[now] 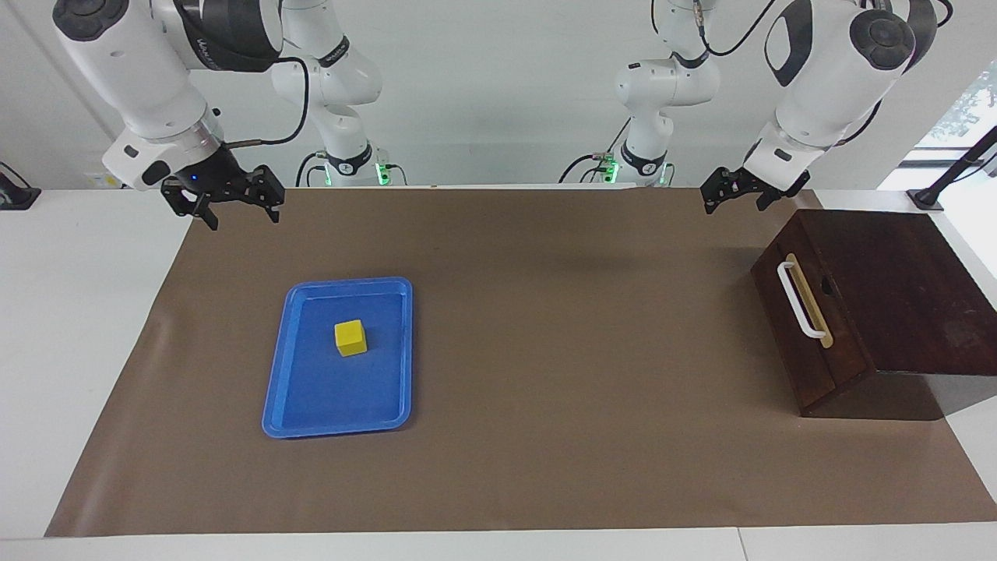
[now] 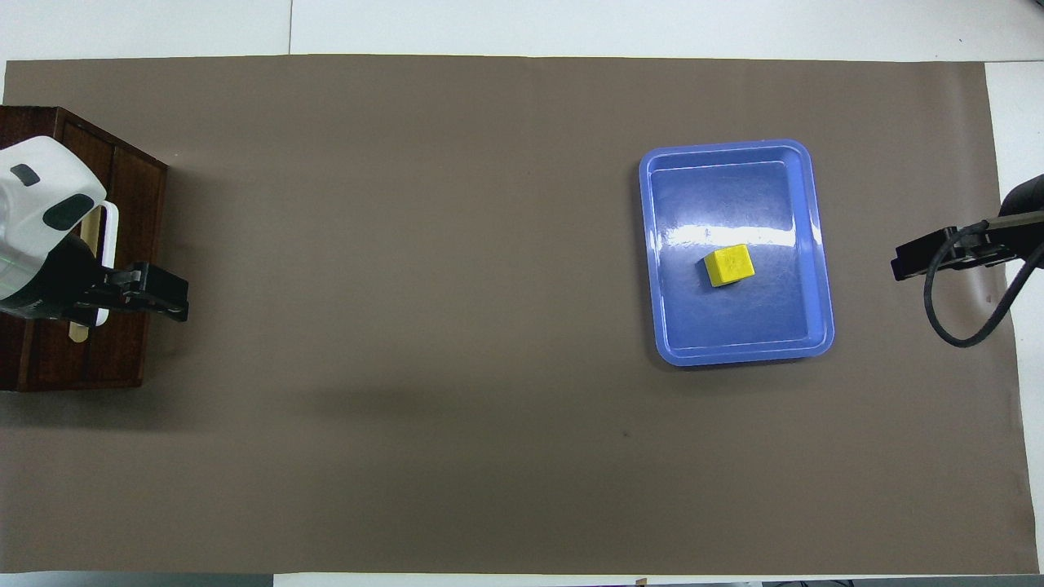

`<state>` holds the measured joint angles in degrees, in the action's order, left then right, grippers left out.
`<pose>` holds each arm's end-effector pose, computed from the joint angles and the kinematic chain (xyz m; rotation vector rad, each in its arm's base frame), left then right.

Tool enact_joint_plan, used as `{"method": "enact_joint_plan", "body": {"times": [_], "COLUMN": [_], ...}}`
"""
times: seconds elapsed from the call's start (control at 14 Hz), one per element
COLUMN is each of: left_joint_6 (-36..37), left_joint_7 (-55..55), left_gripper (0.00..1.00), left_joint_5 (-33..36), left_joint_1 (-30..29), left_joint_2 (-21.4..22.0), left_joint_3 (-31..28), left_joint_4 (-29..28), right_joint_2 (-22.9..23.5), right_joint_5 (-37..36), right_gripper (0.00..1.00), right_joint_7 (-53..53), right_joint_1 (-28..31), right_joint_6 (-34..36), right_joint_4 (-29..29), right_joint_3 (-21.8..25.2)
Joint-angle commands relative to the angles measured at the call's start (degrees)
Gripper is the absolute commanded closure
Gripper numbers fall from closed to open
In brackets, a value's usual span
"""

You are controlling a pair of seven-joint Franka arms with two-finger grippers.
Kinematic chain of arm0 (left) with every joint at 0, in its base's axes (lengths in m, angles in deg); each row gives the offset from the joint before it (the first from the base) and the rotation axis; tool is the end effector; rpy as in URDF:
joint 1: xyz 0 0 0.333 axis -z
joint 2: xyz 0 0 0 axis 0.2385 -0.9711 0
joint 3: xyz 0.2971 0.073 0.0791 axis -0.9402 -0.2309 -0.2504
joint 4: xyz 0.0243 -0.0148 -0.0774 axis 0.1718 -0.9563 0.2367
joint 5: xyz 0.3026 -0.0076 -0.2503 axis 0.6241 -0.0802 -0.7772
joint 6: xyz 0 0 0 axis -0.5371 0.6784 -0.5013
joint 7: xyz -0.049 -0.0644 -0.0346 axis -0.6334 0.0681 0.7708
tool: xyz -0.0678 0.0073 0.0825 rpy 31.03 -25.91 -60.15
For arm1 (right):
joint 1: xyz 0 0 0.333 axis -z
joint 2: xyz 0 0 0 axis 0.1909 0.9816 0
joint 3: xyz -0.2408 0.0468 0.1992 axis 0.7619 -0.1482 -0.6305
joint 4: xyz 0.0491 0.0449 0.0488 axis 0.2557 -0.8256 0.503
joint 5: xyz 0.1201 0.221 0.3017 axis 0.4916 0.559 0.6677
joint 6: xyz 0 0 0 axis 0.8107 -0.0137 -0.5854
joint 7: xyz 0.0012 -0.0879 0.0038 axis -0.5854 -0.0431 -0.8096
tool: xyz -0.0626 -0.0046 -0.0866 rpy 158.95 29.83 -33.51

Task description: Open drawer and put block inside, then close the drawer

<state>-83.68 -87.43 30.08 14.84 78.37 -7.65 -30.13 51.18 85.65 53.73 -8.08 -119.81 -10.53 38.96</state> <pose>0.5184 -0.0713 0.5778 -3.1112 0.0400 0.2907 0.5501 -0.0145 0.5941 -3.1252 -0.1889 0.1382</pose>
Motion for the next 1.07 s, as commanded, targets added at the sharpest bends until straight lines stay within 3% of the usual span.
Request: {"method": "enact_joint_plan", "body": {"times": [0.0, 0.43, 0.64, 1.0], "left_joint_6": [0.87, 0.78, 0.34, 0.25], "left_joint_7": [0.13, 0.13, 0.13, 0.13], "left_gripper": [0.0, 0.0, 0.0, 0.0], "left_joint_5": [-0.77, -0.77, -0.77, -0.77], "left_joint_1": [-0.25, -0.16, -0.07, 0.19], "left_joint_2": [0.91, 0.91, 0.91, 0.91], "left_joint_3": [-0.18, -0.18, -0.09, -0.09], "left_joint_4": [-0.16, -0.16, -0.16, -0.16], "right_joint_2": [-0.62, -0.62, -0.79, -0.97], "right_joint_5": [0.44, 0.35, -5.24, -5.45], "right_gripper": [0.0, 0.0, 0.0, 0.0], "right_joint_7": [0.42, -0.81, -3.36, -1.61], "right_joint_1": [0.68, 0.76, -0.03, 0.06], "right_joint_6": [-0.31, -1.1, -1.19, -2.14], "right_joint_4": [-0.32, -0.32, -0.41, -1.2], "right_joint_3": [-0.33, -0.33, -0.94, -1.12]}}
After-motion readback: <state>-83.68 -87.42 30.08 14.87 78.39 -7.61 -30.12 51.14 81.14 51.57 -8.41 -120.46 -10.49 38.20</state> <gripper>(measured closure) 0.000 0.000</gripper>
